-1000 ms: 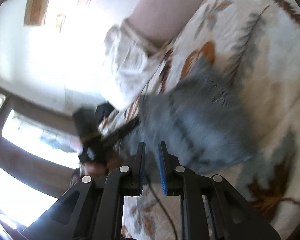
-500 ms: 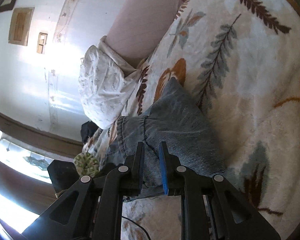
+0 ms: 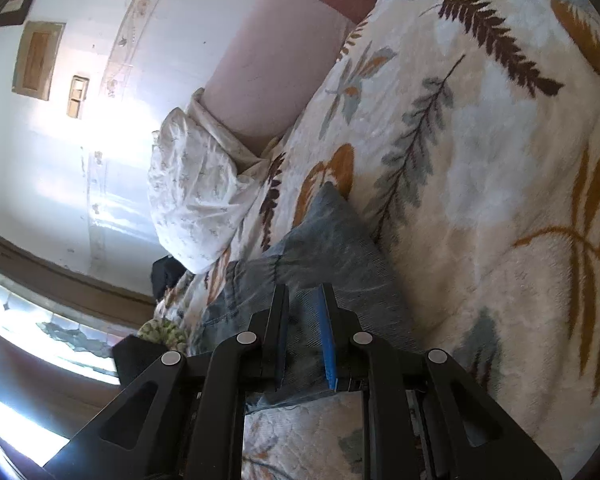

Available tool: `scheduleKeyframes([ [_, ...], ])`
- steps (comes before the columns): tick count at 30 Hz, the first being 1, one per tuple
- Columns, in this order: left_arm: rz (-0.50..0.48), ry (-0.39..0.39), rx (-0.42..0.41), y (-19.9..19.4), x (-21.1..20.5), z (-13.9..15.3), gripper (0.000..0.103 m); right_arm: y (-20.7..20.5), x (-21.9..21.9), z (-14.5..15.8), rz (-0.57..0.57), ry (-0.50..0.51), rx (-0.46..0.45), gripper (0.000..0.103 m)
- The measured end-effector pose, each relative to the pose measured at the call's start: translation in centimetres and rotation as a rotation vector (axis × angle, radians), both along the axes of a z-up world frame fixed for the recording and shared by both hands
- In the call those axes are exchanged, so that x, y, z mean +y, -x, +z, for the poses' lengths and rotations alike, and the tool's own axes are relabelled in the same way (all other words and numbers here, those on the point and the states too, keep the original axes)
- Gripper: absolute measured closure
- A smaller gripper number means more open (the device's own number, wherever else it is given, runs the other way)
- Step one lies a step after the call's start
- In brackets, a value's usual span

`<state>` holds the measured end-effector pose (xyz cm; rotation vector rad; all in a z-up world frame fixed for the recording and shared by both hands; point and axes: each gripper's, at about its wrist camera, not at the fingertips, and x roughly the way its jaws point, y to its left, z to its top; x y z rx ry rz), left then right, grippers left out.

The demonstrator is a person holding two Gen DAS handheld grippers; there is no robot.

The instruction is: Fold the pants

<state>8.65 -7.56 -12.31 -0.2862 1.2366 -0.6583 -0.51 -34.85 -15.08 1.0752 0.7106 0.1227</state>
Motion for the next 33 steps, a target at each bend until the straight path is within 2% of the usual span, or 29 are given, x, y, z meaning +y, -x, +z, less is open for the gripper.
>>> scheduleKeyframes([
  [2,0.031,-0.028,0.036,0.2,1.2,-0.2,0.081,0.0,-0.2,0.0,0.002,-0.009,-0.008,0.087],
  [3,0.046,-0.059,0.056,0.1,1.8,-0.9,0.076,0.0,-0.1,0.1,0.006,-0.006,-0.012,0.087],
  [4,0.05,-0.099,0.087,-0.2,2.1,-2.1,0.064,-0.1,0.0,0.2,0.014,0.001,-0.015,0.087],
  [5,0.078,-0.117,0.13,-0.6,2.7,-3.4,0.06,-0.3,0.3,0.2,0.024,0.008,-0.012,0.087],
  [7,0.134,-0.031,0.171,-0.7,4.0,-4.1,0.061,-0.7,0.9,0.1,0.047,0.017,-0.002,0.087],
  [8,0.136,-0.027,0.167,-0.6,4.2,-3.7,0.061,-1.0,1.5,-0.1,0.064,0.024,0.011,0.087],
  [11,0.137,-0.08,0.08,0.4,4.3,-2.1,0.055,-1.9,3.1,-0.8,0.131,0.035,0.063,0.087],
  [13,0.142,-0.1,0.011,1.0,4.5,-1.0,0.055,-2.7,4.4,-1.6,0.193,0.082,0.128,0.077],
  [15,0.14,-0.104,-0.031,1.6,4.8,-0.3,0.053,-3.4,5.5,-3.7,0.231,0.136,0.265,0.076],
  [18,0.15,-0.11,-0.078,2.8,6.1,0.3,0.053,-3.2,5.2,-3.5,0.222,0.125,0.25,0.076],
  [21,0.187,-0.155,-0.136,3.8,8.3,1.0,0.049,-2.7,5.5,-1.9,0.217,0.185,0.185,0.074],
  [26,0.364,-0.208,-0.198,6.9,17.0,1.8,0.04,-2.5,6.2,-1.0,0.236,0.175,0.115,0.073],
  [31,0.635,-0.263,-0.247,8.9,26.3,2.0,0.037,-2.6,8.1,0.1,0.242,0.21,0.068,0.073],
  [33,0.739,-0.249,-0.242,9.1,28.9,1.9,0.037,-2.6,9.0,0.5,0.247,0.221,0.034,0.073],
])
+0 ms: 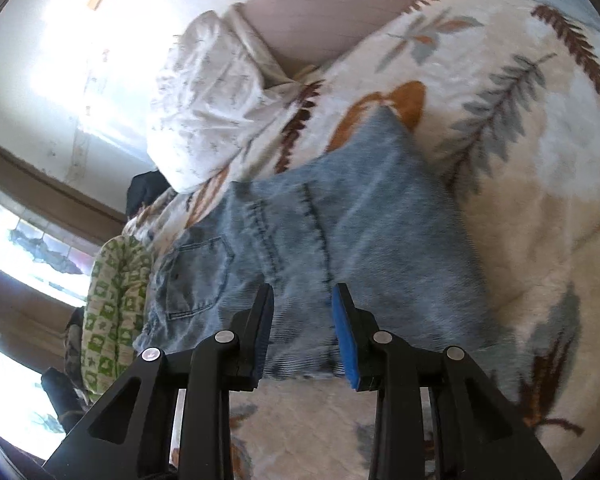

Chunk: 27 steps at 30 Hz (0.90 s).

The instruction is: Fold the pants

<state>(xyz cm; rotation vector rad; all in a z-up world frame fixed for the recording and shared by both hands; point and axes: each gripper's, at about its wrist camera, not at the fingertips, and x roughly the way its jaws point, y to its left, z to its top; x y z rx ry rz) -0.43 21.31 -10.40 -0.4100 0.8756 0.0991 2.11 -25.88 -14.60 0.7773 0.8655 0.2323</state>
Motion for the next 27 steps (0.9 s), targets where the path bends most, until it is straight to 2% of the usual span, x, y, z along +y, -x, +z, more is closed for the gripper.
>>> scheduleKeyframes([
  [2,0.048,0.055,-0.027,-0.1,1.3,-0.3,0.035,0.0,1.0,0.3,0.013,0.012,-0.031,0.072],
  [6,0.116,0.075,-0.069,-1.4,2.2,-1.0,0.023,0.2,2.9,0.5,0.052,0.056,-0.079,0.072],
  [8,0.149,0.144,-0.051,-2.5,2.9,-2.0,0.022,0.5,3.9,0.7,0.081,0.089,-0.095,0.072],
  [10,0.133,0.233,-0.052,-3.4,2.6,-3.1,0.02,0.5,5.4,1.0,0.105,0.154,-0.092,0.071],
  [12,0.123,0.248,-0.022,-4.4,2.1,-4.4,0.02,0.2,6.9,1.5,0.139,0.184,-0.09,0.07],
  [14,0.089,0.291,-0.027,-5.0,1.5,-5.3,0.02,-1.0,8.8,2.1,0.173,0.206,-0.068,0.068],
  [15,0.048,0.311,-0.016,-5.7,1.0,-5.8,0.023,-1.6,9.8,2.5,0.194,0.219,-0.064,0.067],
  [17,0.011,0.309,-0.025,-6.0,0.1,-6.1,0.036,-3.7,12.9,4.0,0.256,0.264,-0.071,0.066],
  [18,-0.023,0.309,-0.026,-6.3,-0.5,-6.1,0.049,-4.5,14.3,4.6,0.284,0.289,-0.074,0.066],
  [19,-0.04,0.308,-0.026,-6.5,-0.7,-6.0,0.057,-6.2,16.7,5.8,0.334,0.32,-0.078,0.061],
  [20,-0.034,0.303,-0.033,-6.5,-0.7,-6.0,0.06,-7.4,18.5,6.5,0.376,0.332,-0.08,0.054],
  [21,-0.022,0.324,-0.036,-6.5,-0.4,-6.1,0.067,-8.2,19.6,7.0,0.402,0.341,-0.082,0.05],
  [24,0.008,0.402,-0.022,-6.9,0.4,-6.5,0.07,-12.1,25.1,8.8,0.518,0.375,-0.079,0.044],
  [26,0.015,0.403,-0.018,-7.0,0.5,-6.6,0.071,-14.4,28.2,9.2,0.577,0.4,-0.067,0.035],
  [27,0.02,0.398,-0.021,-6.9,0.3,-6.5,0.071,-15.7,30.0,9.2,0.616,0.416,-0.051,0.035],
])
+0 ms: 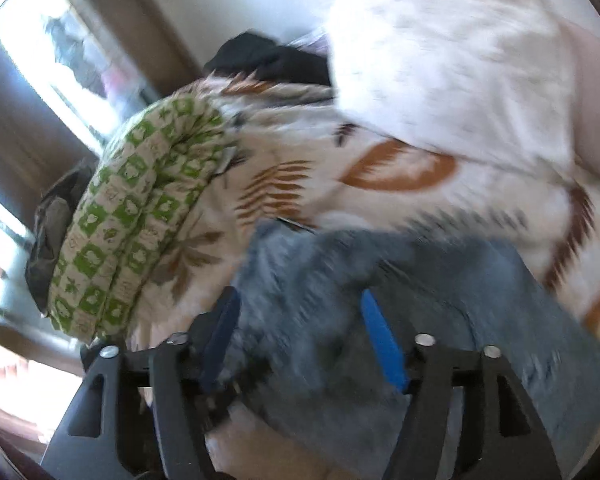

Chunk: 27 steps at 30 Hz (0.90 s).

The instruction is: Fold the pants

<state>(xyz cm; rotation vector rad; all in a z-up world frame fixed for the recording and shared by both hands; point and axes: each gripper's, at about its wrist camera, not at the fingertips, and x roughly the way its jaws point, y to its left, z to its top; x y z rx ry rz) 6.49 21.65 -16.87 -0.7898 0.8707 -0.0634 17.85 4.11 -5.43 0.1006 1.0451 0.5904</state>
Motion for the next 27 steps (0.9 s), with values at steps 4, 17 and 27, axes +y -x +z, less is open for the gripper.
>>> scheduleKeyframes([
  [4,0.004,-0.012,-0.004,0.2,-0.2,0.2,0.071,-3.9,5.4,-1.7,0.077,0.09,0.072,0.035],
  [17,0.014,-0.003,-0.003,0.3,-0.4,0.2,0.073,-7.6,13.2,-9.4,0.115,0.378,0.108,0.078],
  [27,-0.084,-0.05,-0.203,2.0,-2.7,4.3,0.078,-5.3,7.2,-3.2,0.007,0.228,-0.041,0.095],
])
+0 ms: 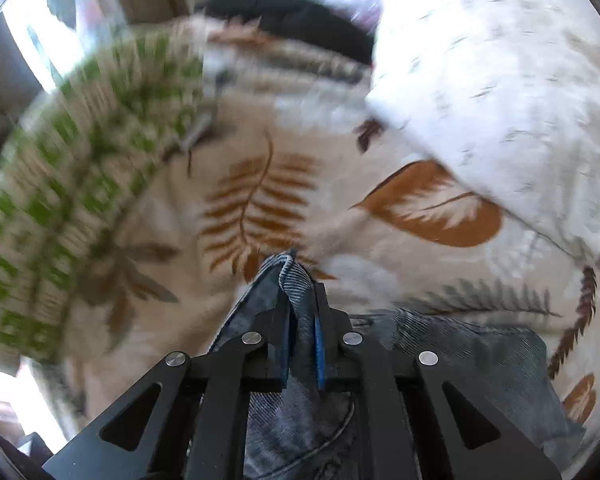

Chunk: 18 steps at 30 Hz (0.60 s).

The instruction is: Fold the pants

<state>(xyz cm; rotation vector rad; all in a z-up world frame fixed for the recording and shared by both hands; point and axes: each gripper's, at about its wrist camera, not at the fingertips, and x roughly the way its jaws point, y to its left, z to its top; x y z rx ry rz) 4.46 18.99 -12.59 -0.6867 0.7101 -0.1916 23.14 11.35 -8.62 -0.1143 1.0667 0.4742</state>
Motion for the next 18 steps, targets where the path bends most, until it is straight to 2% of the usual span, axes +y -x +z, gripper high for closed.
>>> scheduleKeyframes([
  [5,-0.103,-0.061,-0.133,1.0,-3.6,3.4,0.078,2.3,-6.2,4.0,-0.085,-0.118,-0.059,0.095],
  [9,-0.204,-0.13,-0.23,1.9,-8.4,5.6,0.078,4.3,-11.3,6.2,-0.156,-0.204,-0.105,0.095],
  [14,-0.345,-0.185,-0.261,2.1,-15.8,6.1,0.08,7.5,-21.5,7.6,-0.265,-0.316,-0.145,0.095],
  [18,-0.462,-0.225,-0.241,2.1,-22.1,5.1,0.081,9.6,-29.6,6.3,-0.353,-0.395,-0.128,0.095],
])
